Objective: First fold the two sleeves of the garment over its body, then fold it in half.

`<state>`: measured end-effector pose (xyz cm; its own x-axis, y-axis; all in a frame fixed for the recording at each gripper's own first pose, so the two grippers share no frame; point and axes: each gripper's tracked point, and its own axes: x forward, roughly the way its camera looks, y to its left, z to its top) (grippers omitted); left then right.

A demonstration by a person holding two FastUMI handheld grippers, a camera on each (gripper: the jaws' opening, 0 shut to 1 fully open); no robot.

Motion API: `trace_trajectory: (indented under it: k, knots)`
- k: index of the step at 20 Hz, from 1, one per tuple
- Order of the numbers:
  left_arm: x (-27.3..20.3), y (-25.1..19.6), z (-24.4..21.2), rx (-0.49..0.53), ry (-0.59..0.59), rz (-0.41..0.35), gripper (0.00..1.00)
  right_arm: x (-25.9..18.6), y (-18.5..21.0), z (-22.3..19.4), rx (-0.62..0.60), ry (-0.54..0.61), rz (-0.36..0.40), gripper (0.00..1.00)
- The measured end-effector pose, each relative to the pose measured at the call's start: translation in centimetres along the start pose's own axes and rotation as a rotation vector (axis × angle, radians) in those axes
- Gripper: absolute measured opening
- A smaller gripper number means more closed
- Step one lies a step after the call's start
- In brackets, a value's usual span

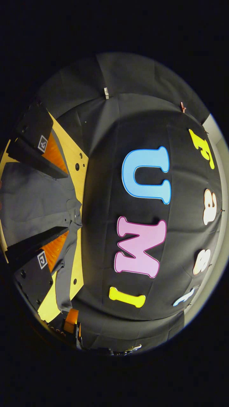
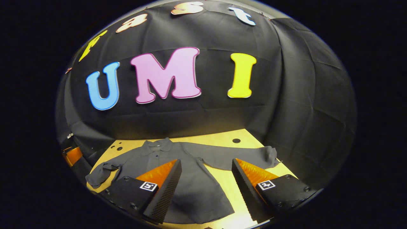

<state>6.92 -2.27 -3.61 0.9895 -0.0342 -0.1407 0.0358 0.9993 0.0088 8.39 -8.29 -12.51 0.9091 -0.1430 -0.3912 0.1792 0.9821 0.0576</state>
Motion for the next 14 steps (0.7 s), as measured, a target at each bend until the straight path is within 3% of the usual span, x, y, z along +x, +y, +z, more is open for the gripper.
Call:
trace_trajectory:
  k: [9, 14]
  knots:
    - [1.5, 2.0, -0.5, 0.017, 0.027, 0.068, 0.96, 5.0, -7.4, -2.5, 0.037, 0.109, -0.161, 0.98]
    - [1.9, 3.2, -1.0, 0.077, 0.023, 0.119, 0.96, 8.3, -11.2, -4.2, 0.052, 0.166, -0.231, 0.98]
